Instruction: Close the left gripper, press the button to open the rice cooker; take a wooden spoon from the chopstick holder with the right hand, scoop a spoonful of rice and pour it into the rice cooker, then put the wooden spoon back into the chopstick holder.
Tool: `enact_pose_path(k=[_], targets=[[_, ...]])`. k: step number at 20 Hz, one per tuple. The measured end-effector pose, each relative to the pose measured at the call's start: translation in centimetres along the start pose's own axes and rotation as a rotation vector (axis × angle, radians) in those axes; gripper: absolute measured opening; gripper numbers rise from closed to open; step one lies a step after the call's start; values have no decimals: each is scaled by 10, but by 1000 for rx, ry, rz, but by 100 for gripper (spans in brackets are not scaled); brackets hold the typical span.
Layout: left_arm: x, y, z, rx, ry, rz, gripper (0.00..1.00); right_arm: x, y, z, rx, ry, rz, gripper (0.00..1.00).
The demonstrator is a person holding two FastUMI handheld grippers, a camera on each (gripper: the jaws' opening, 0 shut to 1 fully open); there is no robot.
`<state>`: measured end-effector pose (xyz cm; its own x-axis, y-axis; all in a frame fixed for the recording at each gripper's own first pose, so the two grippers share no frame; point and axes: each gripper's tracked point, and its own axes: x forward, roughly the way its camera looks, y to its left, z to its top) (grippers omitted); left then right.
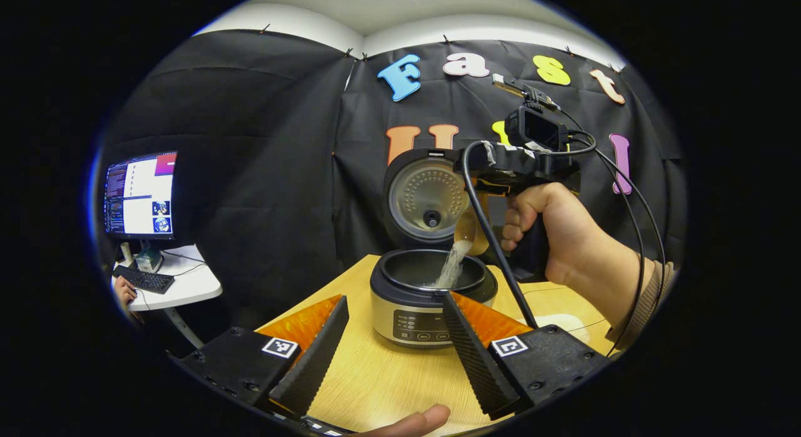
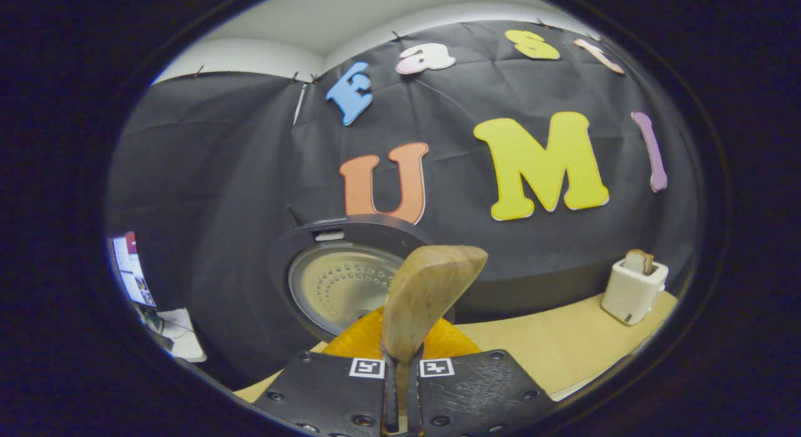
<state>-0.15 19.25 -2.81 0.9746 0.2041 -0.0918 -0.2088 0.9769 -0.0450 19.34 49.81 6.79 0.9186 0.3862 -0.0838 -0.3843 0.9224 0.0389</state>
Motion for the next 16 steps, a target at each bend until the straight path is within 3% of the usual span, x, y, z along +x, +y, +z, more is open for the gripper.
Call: enact_pose_path(k=[1,6,10,16], targets=[[1,4,-2,0,7,14,96,-2,5,2,-37,-3,15,6],[3,14,-8,-3,32,44,96,-11,23,14,-218,-58,40,5],[6,20,-14,-7,48,60,96,-20,49,20,-391,-99,103,6],[8,21,-17,-4,60,68,96,-29,58,27,-469,-136,105,5]])
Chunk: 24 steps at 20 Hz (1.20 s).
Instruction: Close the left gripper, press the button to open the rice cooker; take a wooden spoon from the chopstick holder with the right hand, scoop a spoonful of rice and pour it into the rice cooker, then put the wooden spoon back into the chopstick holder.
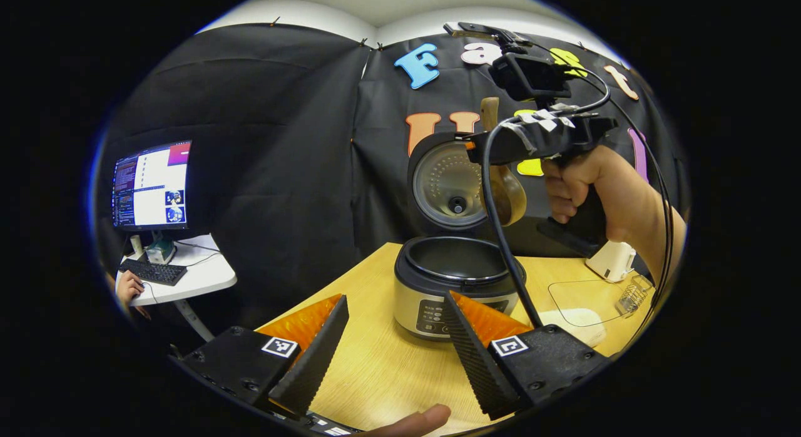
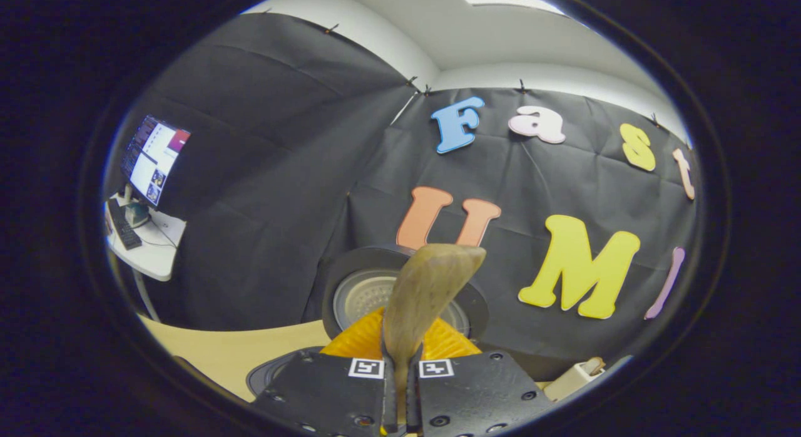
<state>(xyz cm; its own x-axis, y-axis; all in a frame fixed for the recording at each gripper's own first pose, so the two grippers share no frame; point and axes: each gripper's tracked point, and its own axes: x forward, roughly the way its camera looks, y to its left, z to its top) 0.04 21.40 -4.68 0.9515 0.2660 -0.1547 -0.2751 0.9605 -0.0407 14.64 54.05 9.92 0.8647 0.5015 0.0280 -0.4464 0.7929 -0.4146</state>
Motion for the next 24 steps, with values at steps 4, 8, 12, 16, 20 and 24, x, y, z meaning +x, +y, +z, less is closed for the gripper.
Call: enact_pose_path(k=[4,8,12,16,20,24], targets=[[-1,-4,1,17,-1,-5,96,-4,-12,-1,-44,2,-18,6],[-2,-15,2,22,-5,-27,96,-21,-49,3,-52,-9,-56,6],[-4,-27,5,25,-12,-46,96,-46,-107,-3,-9,-7,-124,6],[-6,-42,7,41,-17,-57,96,-68,-165,-18,5,8,-200,8],[-10,-58,9,66,-24,-80,96,-97,-220,-45,38,45,-262,7],[-13,-71,10,107,-35,-90,96,-131,-273,-77,57,90,-329,8]])
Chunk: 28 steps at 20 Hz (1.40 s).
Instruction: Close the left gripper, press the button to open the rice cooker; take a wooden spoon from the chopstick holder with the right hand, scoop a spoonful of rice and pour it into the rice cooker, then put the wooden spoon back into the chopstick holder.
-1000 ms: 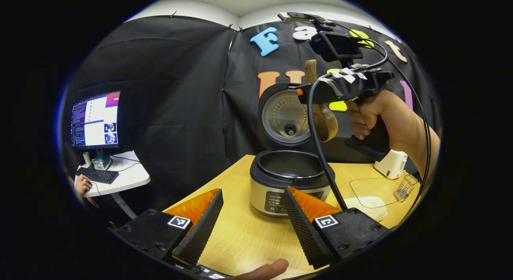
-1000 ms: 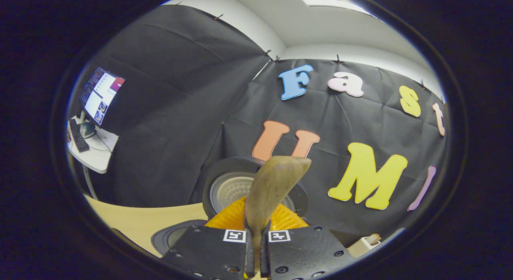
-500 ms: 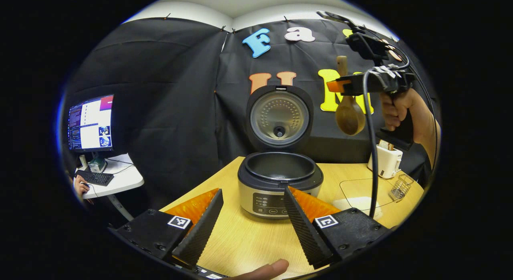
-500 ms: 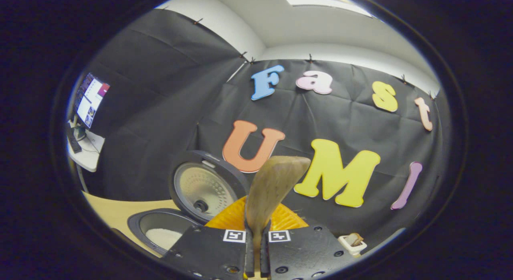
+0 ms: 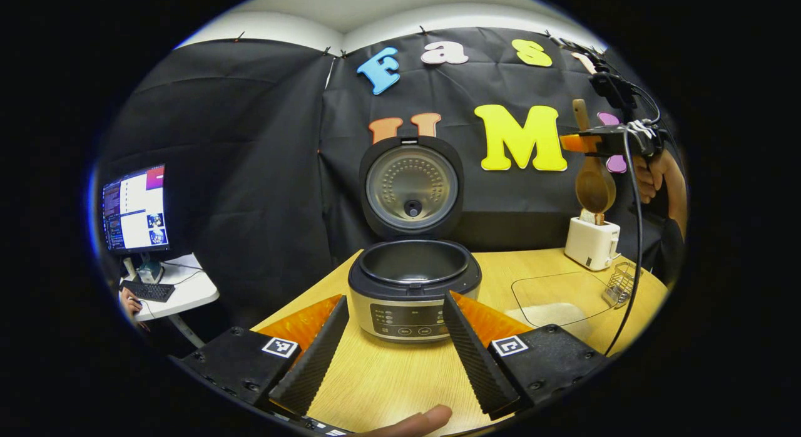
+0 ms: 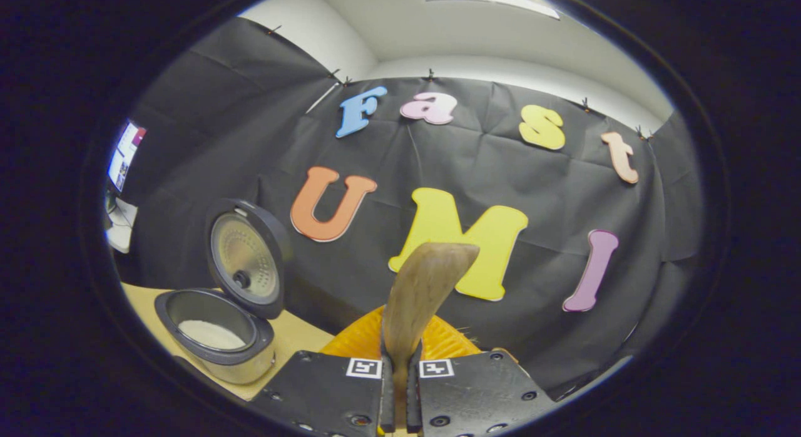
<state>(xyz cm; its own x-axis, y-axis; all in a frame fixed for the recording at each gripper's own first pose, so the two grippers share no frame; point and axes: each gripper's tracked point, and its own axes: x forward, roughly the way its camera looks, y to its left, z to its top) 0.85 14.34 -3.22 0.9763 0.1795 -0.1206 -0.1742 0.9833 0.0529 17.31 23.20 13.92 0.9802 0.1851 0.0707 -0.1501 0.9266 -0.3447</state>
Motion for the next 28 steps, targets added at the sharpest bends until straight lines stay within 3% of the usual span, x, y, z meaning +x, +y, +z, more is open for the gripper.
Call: enact_pose_path(k=[7,16,19,23,24,26,28], targets=[[-11,-22,16,-38,-47,-91,96,-19,-100,-84,28,122,-140,10],[-6,-7,11,-36,-35,-53,96,-15,-154,-185,169,281,-214,11],[-5,-5,11,-46,-34,-47,96,-10,-159,-201,200,300,-205,21],[-5,-5,10,-39,-32,-48,96,-9,-164,-230,261,360,-206,25],[-5,-7,10,-37,-31,-51,96,-9,-169,-236,267,374,-217,27],[-5,-8,10,-31,-33,-53,96,-8,-177,-241,268,381,-246,40],[-5,-9,10,-28,-33,-49,96,-9,-192,-241,259,378,-298,43]])
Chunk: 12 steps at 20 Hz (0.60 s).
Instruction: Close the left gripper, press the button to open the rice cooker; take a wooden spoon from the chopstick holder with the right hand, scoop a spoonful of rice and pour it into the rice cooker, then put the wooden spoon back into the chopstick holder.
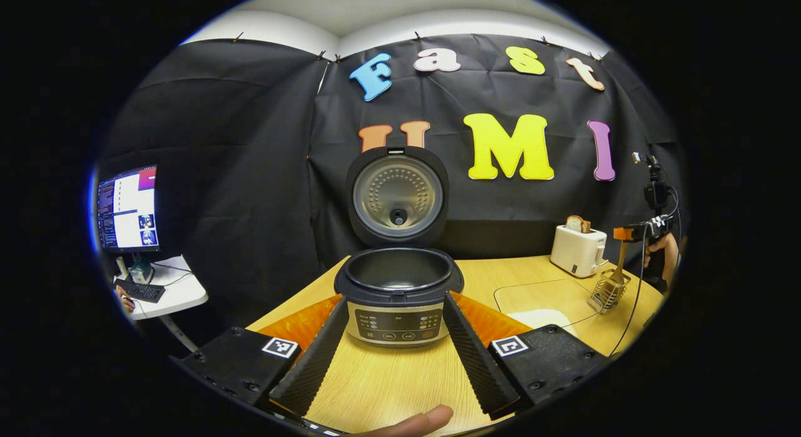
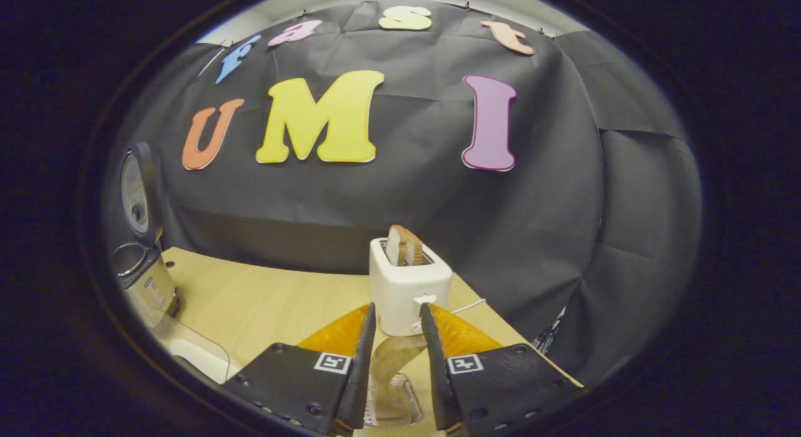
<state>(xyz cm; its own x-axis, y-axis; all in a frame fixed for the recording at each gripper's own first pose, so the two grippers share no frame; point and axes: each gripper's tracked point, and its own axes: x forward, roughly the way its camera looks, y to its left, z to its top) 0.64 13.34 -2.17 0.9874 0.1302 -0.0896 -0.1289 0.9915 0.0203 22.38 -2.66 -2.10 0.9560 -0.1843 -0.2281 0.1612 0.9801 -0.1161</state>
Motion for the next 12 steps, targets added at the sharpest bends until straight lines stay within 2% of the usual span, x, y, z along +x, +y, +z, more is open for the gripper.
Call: enact_pose_path(k=[1,2,3,6,10,12], targets=[[0,-1,0,-1,1,1,96,0,-4,3,7,-5,-13,48],[0,-1,0,-4,1,2,96,-1,-4,4,13,-4,-10,61],[0,-1,1,-9,-2,5,96,-3,-3,3,19,-2,4,65],[3,-6,0,-35,2,5,96,-11,-8,7,39,-25,27,97],[6,-10,-2,-39,22,12,96,-27,-18,6,85,-39,44,95],[8,-11,5,-84,1,32,96,-39,-21,0,99,-38,80,95]])
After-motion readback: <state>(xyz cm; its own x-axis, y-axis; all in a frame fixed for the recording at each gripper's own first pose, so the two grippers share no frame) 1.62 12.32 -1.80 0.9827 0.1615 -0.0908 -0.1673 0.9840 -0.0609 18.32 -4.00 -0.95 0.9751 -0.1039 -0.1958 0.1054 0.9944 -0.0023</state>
